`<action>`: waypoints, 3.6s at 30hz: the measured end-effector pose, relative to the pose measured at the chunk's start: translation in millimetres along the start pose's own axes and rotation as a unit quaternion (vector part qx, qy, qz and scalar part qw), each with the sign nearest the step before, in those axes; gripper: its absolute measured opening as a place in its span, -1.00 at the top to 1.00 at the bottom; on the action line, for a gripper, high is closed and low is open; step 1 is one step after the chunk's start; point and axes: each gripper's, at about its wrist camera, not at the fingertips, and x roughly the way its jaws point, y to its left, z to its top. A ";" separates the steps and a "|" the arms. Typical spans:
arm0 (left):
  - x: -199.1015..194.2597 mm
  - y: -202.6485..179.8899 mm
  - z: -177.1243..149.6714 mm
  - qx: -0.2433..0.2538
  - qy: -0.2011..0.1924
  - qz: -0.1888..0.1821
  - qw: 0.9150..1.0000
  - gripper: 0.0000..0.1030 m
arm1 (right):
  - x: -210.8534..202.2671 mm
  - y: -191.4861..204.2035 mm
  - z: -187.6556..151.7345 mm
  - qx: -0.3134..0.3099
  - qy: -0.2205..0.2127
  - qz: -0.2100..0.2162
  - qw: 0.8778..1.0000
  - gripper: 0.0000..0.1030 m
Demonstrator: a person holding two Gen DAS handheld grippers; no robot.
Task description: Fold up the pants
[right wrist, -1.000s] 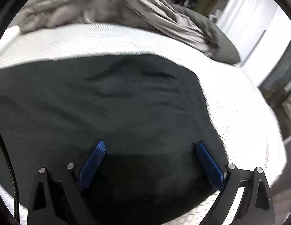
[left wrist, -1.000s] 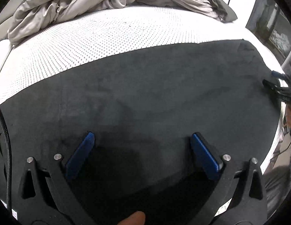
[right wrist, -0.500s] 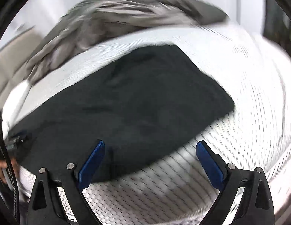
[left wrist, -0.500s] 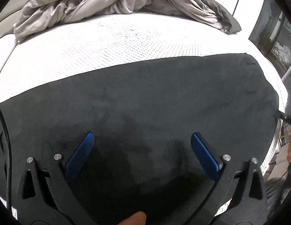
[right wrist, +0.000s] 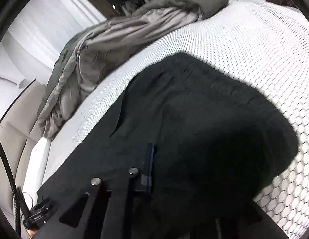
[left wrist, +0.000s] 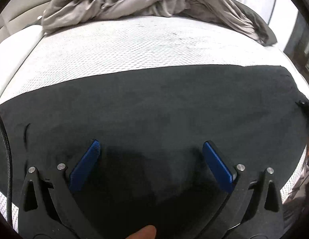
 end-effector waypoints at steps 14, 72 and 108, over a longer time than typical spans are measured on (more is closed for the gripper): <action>-24.1 -35.5 -5.9 0.050 -0.022 -0.037 0.998 -0.98 | -94.4 -38.8 -9.3 -0.053 -0.032 -0.159 0.985 -0.14; 25.3 -32.4 24.2 0.076 0.032 -0.023 0.996 -0.99 | 114.8 250.3 -39.4 -0.387 0.141 -0.029 0.911 -0.75; 41.1 33.9 49.5 -0.017 0.022 0.035 0.999 -0.99 | 138.2 161.3 31.5 -0.251 0.101 -0.167 0.948 -0.75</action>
